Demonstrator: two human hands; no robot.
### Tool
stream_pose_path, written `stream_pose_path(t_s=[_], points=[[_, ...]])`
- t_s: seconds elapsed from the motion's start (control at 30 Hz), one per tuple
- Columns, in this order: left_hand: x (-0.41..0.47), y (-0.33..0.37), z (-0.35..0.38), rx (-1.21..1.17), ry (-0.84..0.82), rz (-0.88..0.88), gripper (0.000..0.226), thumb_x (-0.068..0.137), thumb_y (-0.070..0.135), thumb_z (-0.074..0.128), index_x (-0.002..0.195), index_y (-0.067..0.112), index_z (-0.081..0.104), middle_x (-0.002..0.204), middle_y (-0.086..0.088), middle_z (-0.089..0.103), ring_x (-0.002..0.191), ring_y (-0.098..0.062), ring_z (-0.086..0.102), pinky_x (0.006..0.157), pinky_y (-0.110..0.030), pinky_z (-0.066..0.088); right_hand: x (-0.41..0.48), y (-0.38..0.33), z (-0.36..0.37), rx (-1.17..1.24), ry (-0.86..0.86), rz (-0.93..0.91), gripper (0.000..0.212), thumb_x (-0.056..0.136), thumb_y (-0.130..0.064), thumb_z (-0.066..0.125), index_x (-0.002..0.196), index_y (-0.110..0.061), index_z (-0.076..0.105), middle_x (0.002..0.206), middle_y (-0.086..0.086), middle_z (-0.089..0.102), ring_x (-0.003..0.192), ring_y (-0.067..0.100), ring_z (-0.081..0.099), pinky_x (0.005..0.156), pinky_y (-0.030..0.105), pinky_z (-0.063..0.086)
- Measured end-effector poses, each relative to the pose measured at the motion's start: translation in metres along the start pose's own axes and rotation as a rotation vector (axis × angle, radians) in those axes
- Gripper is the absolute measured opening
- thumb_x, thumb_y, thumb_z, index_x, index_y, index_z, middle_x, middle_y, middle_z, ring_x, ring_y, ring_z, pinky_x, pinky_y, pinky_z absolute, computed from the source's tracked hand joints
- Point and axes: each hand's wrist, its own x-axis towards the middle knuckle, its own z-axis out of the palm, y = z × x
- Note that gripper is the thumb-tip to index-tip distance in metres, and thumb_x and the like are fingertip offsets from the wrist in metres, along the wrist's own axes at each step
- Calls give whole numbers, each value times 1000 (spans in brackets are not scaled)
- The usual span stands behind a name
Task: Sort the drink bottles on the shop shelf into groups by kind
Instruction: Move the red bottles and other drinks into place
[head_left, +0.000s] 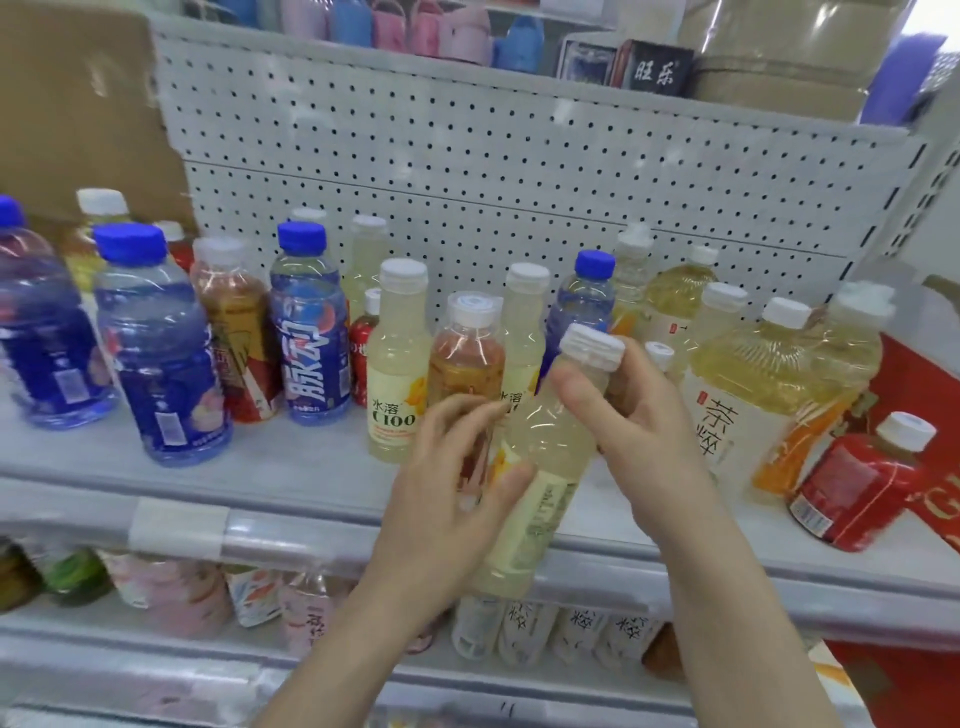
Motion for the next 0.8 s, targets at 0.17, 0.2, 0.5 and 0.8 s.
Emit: stream_pose_path(t_s=[0.17, 0.2, 0.5, 0.8], points=[[42, -12, -12, 254, 227, -73, 74, 77, 48, 73, 139, 26, 40, 133, 6, 47, 122, -11, 47, 105, -38, 45, 19, -7, -22, -71, 73, -47, 21, 93, -38, 71, 111, -28, 65, 102, -5, 73, 93, 17, 70, 86, 50, 57], [47, -14, -6, 326, 230, -75, 78, 76, 48, 75, 141, 23, 39, 135, 4, 46, 124, -13, 45, 107, -36, 42, 23, -8, -23, -112, 93, -73, 25, 90, -42, 70, 110, -28, 64, 101, -5, 72, 92, 17, 69, 84, 51, 57], [43, -10, 22, 303, 369, -65, 85, 70, 37, 84, 139, 26, 34, 132, 5, 41, 113, -6, 49, 87, -25, 44, 39, 18, -19, -307, 42, -65, 38, 91, -44, 69, 125, -36, 54, 101, -28, 66, 94, -4, 65, 80, 30, 54], [17, -12, -51, -105, 545, -155, 77, 77, 23, 81, 140, 37, 37, 128, 13, 57, 115, -5, 57, 100, -37, 49, 54, 10, 12, -411, -43, -73, 45, 93, -39, 67, 134, -33, 50, 103, -23, 62, 94, 6, 65, 82, 39, 56]])
